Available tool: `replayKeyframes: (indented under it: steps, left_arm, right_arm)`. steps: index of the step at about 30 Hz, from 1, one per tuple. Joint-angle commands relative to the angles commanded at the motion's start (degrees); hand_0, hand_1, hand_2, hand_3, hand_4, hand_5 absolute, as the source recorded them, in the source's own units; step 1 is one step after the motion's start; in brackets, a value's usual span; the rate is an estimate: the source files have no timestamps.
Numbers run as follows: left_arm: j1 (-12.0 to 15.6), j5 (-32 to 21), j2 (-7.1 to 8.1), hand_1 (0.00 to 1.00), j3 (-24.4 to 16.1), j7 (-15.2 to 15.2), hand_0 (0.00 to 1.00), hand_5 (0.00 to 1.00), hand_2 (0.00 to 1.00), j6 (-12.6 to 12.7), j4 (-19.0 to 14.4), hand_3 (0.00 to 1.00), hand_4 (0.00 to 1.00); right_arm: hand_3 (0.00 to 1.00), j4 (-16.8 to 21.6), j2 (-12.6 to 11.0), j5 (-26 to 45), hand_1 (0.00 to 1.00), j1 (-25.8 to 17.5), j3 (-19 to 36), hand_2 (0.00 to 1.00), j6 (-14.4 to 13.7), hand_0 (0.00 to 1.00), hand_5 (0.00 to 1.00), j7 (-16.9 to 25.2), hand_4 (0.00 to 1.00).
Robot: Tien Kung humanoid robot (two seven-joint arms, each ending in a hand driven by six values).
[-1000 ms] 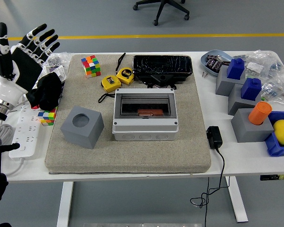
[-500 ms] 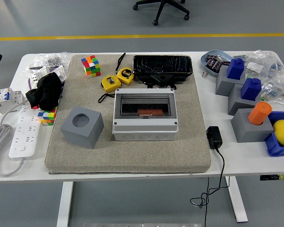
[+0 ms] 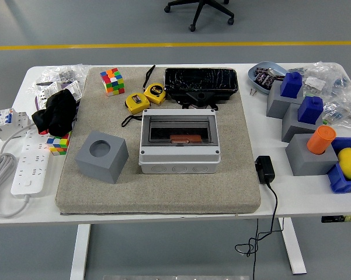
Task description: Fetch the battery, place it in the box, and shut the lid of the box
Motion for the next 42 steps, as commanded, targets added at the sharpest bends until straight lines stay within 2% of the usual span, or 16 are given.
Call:
replayKeyframes:
  steps: [9, 12, 23, 28, 30, 31, 36, 37, 42]
  left_arm:
    - [0.33, 21.33, -0.68, 0.998, 0.69, -1.17, 0.998, 0.998, 0.998, 1.74, -0.14, 0.972, 0.998]
    - [0.64, 23.63, -0.75, 0.998, 0.98, -1.45, 0.998, 0.998, 0.998, 2.18, -0.09, 0.956, 0.998]
    - [1.02, 24.19, -1.10, 0.998, 1.15, -1.23, 0.998, 0.998, 0.998, 1.96, -0.27, 0.940, 0.998]
    - [1.41, 23.02, -1.31, 0.998, 0.82, -2.16, 0.998, 0.998, 0.985, 2.50, -0.03, 0.926, 0.998]
    - [1.36, 21.21, -1.27, 0.998, 0.94, -2.95, 0.998, 0.998, 0.985, 2.44, 0.44, 0.926, 0.998]
    - [1.34, 19.78, -1.26, 0.975, 1.02, -3.33, 0.944, 0.998, 0.936, 2.34, 0.68, 0.898, 0.998]
    - [1.52, 13.72, -1.35, 0.975, 1.63, -4.32, 0.944, 0.998, 0.936, 1.29, 1.24, 0.898, 0.998]
    - [1.58, 13.19, -1.34, 0.886, 1.76, -4.26, 0.868, 0.998, 0.845, 1.15, 1.31, 0.863, 0.998]
    - [1.96, 11.06, -1.46, 0.886, 2.75, -4.33, 0.868, 0.998, 0.845, 2.18, 1.61, 0.863, 0.998]
  right_arm:
    - [0.850, 0.00, 0.28, -1.39, 0.954, -0.36, 1.93, 0.868, 0.12, 0.998, 0.998, -0.18, 0.998]
    - [0.848, 0.00, 0.36, -1.75, 0.953, -0.52, 2.38, 0.867, 0.15, 0.998, 0.998, -0.20, 0.998]
    - [0.847, 0.00, 0.39, -2.01, 0.953, -1.08, 2.50, 0.867, 0.10, 0.998, 0.998, -0.16, 0.998]
    - [0.846, 0.00, 0.42, -2.01, 0.952, -1.30, 2.34, 0.867, 0.09, 0.998, 0.998, -0.10, 0.998]
    - [0.846, 0.00, 0.40, -1.99, 0.952, -1.35, 2.23, 0.867, 0.03, 0.998, 0.998, 0.00, 0.998]
    - [0.856, 0.00, 0.39, -1.99, 0.953, -1.39, 2.16, 0.867, -0.03, 0.998, 0.998, 0.08, 0.998]
    - [0.856, 0.00, 0.52, -1.40, 0.953, -2.46, 1.53, 0.867, -0.26, 0.998, 0.998, 1.02, 0.998]
    - [0.859, 0.00, 0.55, -1.05, 0.952, -2.76, 1.23, 0.868, -0.20, 0.998, 0.998, 1.27, 0.998]
    - [0.859, 0.00, 0.70, 2.21, 0.952, -4.60, -1.76, 0.868, -0.37, 0.998, 0.998, 3.52, 0.998]
